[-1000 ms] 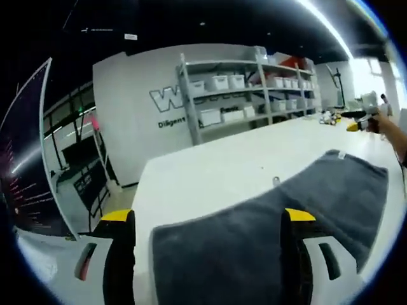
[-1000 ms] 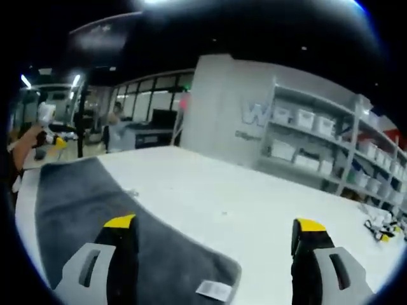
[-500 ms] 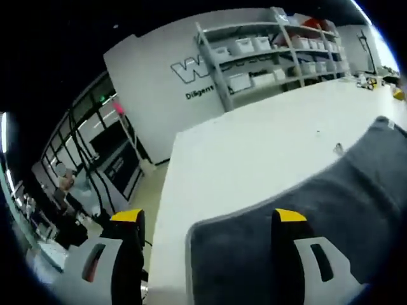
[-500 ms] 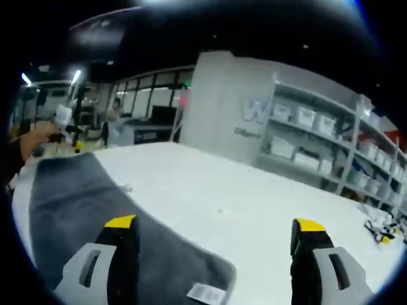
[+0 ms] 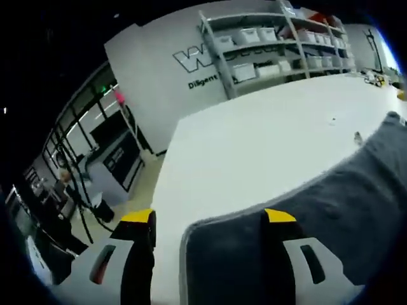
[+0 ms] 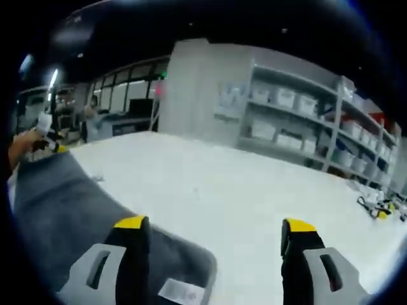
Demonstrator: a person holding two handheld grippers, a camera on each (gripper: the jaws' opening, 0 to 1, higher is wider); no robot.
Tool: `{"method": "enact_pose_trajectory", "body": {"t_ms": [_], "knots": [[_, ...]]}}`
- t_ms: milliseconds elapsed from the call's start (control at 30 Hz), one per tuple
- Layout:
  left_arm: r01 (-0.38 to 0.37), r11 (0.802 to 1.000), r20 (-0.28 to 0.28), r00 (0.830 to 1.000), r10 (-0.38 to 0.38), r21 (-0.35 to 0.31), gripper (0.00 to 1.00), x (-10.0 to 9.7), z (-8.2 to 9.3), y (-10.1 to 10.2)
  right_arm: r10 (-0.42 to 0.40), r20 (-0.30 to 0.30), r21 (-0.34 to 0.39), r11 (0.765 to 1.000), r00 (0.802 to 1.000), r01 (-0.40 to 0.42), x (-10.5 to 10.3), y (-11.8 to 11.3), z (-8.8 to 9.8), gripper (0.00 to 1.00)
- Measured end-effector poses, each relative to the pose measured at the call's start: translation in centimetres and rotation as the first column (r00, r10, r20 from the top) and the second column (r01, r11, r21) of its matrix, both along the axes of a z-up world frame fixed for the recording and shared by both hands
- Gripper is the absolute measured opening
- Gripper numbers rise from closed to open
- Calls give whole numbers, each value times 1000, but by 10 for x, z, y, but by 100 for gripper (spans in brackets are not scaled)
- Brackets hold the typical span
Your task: Open the folded towel by lifting each exposed corner and separating the folded layers until the towel lies flat within the target outline without major curled edges
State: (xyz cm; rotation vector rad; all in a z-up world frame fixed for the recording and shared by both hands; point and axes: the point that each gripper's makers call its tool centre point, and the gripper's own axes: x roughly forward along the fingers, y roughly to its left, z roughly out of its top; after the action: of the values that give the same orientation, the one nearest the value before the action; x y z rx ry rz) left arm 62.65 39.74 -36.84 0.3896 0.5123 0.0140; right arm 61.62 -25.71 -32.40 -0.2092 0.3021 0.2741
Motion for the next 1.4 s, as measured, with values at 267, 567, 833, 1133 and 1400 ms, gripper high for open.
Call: {"method": "enact_pose_trajectory", "body": {"t_ms": [267,567,833,1133,1400], "knots": [[-45,999,-1,999,45,-21,59,-2,-12,-1,3,-64,-26,1000,998,-5,-9,-1,-37,65],[-42,982,-44,998,34,-186,47,-1,-27,-2,26,-156,-17,999,987,-29,-21,3,-70,52],[-63,962,-27,998,57,-265,40,-4,-38,0,-20,-187,16,1000,982,24,-19,-8,-87,34],[-55,966,-21,998,51,-252,25,7,-36,7,23,-208,43,999,978,-15,-24,0,-93,7],[-56,968,-11,998,55,-245,1,14,-36,17,8,-212,19,1000,977,-4,-18,-20,-93,3]]}}
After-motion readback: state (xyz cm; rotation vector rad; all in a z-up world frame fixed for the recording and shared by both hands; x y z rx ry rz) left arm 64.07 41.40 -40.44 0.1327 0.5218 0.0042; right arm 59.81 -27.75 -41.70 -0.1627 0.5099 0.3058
